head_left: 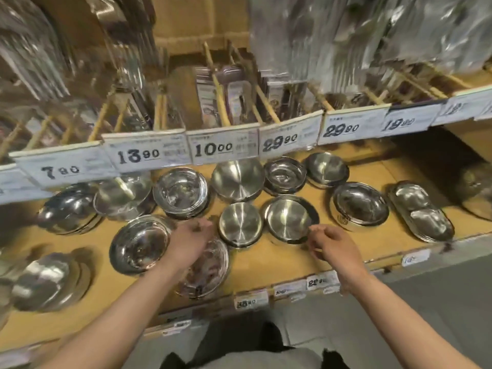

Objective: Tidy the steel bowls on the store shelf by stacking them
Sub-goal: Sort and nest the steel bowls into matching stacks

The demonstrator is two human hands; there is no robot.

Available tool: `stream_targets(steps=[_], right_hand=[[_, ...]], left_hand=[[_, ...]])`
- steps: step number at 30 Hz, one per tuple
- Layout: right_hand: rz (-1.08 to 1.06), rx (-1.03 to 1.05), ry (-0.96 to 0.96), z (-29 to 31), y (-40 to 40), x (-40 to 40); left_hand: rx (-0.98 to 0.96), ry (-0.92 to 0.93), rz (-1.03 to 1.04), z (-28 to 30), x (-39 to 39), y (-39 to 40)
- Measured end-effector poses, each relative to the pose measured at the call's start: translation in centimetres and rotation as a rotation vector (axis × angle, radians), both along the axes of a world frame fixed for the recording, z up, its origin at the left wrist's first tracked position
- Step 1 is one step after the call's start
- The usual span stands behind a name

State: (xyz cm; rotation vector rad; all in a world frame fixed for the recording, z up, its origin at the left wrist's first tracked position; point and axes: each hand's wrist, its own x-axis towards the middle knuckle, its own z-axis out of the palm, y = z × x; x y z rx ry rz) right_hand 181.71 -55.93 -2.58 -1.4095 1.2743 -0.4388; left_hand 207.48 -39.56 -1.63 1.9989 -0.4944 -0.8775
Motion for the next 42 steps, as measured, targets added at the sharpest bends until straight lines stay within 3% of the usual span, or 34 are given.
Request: stream_targets(steps=[7,14,18,31,38,42], right_hand=[[0.127,-0.179,0.162,-1.2,-4.1,0.7],[0.353,-0.382,0.392,-1.4,-6.3,2.3],[0.410,-0.403,0.467,-1.6,-7.2,3.1],[0.336,-0.364,0.488,-1.0,-8.0,4.3],[0.305,-0.380,0.455,-1.0,-8.5,3.8],[0.216,-0.422,0.317,-0.2,-8.6,3.8]], left_hand=[[0.253,-0.362,0.022,-0.1,-2.0,-3.5],[0.510,-0.513,-0.117,-1.9,-2.0,-6.9],[0.507,-0.554,-0.080,-2.4,-1.8,-7.3],[0.344,-0.391,0.043,-1.2,-1.3,-7.2],[0.239,-0.164,0.179,0.2,-0.8,-5.3],[0.177,-0.038,0.271,1.3,-0.3,-3.0]])
